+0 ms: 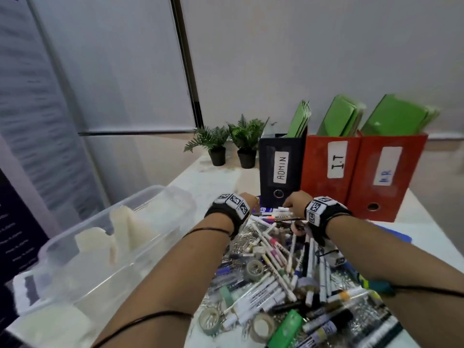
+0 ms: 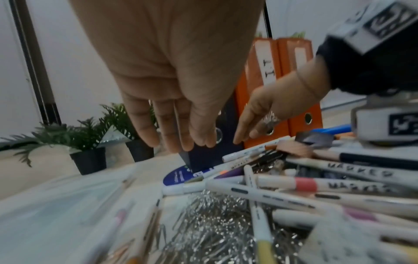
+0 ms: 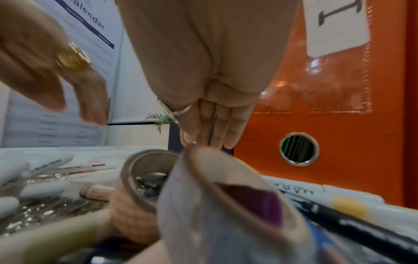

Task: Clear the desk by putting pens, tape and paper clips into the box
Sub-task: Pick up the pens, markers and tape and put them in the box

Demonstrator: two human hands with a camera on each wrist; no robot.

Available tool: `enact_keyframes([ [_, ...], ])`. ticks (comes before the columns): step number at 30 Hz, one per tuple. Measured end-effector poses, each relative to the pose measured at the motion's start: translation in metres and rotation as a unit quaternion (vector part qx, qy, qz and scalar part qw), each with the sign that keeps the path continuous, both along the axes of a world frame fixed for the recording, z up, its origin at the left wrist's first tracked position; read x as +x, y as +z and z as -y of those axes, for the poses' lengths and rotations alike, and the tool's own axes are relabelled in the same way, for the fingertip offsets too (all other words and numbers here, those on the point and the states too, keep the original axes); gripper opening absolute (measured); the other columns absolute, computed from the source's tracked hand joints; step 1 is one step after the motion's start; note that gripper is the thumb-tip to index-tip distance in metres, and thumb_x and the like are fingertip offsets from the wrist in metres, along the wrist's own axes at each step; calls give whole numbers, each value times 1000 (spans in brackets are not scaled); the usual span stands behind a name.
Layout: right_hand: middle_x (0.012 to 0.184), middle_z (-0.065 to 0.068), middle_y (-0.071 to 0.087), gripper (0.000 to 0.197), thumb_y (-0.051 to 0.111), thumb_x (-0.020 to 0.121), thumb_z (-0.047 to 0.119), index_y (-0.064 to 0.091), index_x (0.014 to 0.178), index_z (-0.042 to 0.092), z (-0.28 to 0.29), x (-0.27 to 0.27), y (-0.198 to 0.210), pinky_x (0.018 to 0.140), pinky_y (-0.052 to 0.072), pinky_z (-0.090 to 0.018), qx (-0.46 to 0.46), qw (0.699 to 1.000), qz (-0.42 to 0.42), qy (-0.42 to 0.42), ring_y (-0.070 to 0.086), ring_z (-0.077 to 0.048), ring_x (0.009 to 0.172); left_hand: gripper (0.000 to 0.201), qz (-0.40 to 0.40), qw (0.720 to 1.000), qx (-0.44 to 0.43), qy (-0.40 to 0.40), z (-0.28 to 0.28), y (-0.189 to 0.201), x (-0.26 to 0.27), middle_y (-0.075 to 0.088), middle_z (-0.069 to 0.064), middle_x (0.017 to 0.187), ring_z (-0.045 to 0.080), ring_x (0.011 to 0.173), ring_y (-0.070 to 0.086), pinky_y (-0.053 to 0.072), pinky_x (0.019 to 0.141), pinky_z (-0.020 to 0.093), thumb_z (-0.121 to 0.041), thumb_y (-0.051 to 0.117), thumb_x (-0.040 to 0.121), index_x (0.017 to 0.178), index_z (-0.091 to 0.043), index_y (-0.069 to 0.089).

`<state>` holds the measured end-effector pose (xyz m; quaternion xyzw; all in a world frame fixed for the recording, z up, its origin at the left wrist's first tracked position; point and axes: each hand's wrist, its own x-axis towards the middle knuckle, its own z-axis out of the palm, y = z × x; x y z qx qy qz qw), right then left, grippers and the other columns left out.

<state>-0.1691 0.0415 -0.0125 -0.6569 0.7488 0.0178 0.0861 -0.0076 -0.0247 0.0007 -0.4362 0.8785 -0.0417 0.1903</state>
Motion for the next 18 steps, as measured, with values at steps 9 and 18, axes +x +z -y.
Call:
enact_keyframes([
  [9,131,-12,56,34,47,94,8,57,127,7,43,-7,-18,93,46,-29,88,995,-51,17,56,-26,116,31,-10,994,104,9,8,-17,-40,55,20,126,30,108,54,44,86,33,-5,50,91,121,-2,57],
  [18,120,-14,61,28,50,91,4,59,117,3,58,-6,-27,80,45,-29,118,988,-103,9,60,-25,97,24,-48,991,122,-3,20,-32,-33,59,14,114,28,102,58,44,74,27,-1,58,86,104,-17,52],
])
